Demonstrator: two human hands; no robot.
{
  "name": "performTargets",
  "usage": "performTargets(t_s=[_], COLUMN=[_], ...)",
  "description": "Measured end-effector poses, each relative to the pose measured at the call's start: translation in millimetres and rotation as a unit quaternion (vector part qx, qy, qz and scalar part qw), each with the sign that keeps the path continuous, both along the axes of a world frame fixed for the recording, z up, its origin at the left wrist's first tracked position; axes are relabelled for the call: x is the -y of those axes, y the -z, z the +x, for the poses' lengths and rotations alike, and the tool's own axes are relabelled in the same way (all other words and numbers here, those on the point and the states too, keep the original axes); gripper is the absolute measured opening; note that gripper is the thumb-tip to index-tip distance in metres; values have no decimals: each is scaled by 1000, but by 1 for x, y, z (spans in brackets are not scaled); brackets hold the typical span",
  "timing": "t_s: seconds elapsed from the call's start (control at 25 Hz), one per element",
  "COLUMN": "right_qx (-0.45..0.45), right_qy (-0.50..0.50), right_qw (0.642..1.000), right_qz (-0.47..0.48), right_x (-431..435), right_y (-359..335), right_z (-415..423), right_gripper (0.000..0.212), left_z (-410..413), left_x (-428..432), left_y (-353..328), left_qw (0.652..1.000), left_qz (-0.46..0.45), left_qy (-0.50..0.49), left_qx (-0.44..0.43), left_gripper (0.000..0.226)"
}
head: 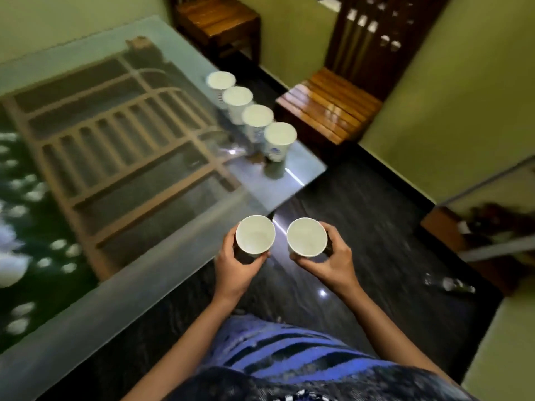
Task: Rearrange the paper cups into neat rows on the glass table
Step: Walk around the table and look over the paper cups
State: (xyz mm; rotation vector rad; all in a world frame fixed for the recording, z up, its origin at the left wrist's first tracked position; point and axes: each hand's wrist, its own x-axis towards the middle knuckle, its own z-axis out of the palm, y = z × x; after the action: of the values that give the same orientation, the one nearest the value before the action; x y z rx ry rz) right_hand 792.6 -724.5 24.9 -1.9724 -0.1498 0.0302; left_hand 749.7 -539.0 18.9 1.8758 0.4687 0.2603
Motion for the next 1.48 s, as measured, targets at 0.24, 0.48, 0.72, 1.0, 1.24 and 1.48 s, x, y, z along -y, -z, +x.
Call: performTargets(t_s=[0.24, 0.48, 0.72, 1.0, 1.24, 1.48], right_qx=[-19, -10, -10, -55, -72, -39], right_qy=[138, 168, 123, -65, -306, -483], right_qw=[990, 986, 992, 996, 949, 875], right_qz=[10, 6, -17, -13, -19, -18], right_x=[96, 159, 194, 153, 82, 2], right_y=[10, 18, 4, 15, 20, 2], right_z=[35, 134, 286, 431, 560, 663], right_gripper=[65, 65, 65, 65, 67, 66], left_z=[91, 208, 346, 421, 464, 515], left_x=[88, 155, 187, 147, 120, 109], left_y=[5, 20, 14, 18, 23, 2], left_qw=[991, 981, 986, 998, 964, 894], left_qz=[-13, -41, -30, -32, 7, 10], left_qy=[133, 188, 161, -47, -264, -449], left_qx=[11, 19, 36, 25, -6, 17], left_gripper=[65, 68, 68, 68, 70, 67])
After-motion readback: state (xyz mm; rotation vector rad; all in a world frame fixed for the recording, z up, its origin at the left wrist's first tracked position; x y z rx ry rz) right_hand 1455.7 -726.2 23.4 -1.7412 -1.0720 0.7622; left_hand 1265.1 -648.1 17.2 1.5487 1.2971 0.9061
